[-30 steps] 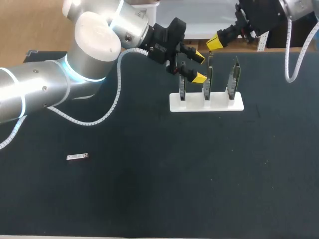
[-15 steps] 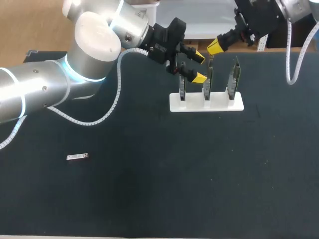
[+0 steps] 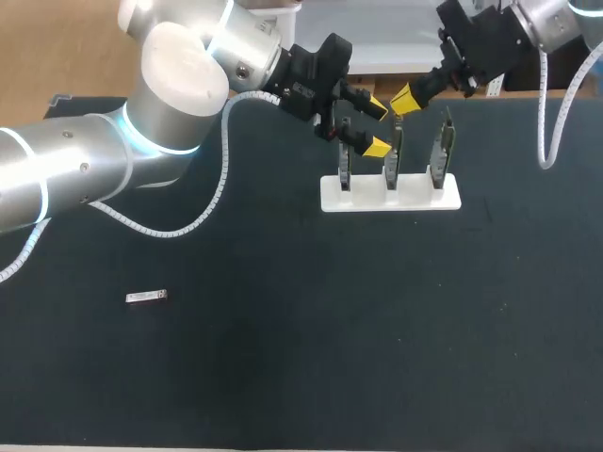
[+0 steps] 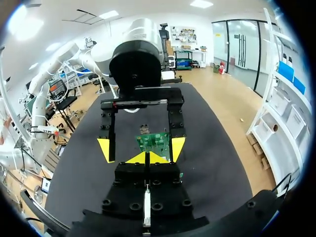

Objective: Pick up the optical module with the left hand, and insert it into the network port with the right hand.

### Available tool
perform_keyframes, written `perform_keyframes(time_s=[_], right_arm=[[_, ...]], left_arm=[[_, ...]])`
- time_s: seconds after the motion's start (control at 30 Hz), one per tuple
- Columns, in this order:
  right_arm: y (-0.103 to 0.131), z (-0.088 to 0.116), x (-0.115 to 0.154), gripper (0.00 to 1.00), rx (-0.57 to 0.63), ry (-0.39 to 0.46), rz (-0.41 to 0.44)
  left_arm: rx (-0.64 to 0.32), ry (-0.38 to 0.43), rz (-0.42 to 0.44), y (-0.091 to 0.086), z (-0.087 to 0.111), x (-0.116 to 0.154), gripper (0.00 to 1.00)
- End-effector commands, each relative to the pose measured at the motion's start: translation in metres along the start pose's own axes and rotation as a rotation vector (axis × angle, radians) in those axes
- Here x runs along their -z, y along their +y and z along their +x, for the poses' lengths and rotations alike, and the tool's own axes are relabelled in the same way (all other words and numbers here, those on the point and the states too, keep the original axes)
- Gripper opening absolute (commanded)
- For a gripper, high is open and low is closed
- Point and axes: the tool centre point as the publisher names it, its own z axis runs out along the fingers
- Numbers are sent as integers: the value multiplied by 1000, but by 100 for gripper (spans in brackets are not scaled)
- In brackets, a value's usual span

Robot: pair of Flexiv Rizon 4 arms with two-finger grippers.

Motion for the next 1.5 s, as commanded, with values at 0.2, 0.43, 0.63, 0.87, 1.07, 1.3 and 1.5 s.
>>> perform_keyframes(time_s=[0.2,0.43,0.63,0.87,1.07,1.3,1.5], right_arm=[[-5,6,-5,0,-16,2,-12],[-5,11,-7,0,-29,5,-13],[-4,15,-10,0,-39,14,-15],[-2,8,-3,0,-33,-25,0],[0,-12,15,0,5,-100,18],[3,-22,48,0,56,-149,12],[2,-2,74,0,86,-92,3]], left_arm=[[2,5,3,1,-1,0,100],[2,5,3,1,-1,0,100],[2,5,3,1,-1,0,100],[2,5,3,1,-1,0,100],[2,5,3,1,-1,0,100],[2,5,3,1,-1,0,100],[2,5,3,1,-1,0,100]])
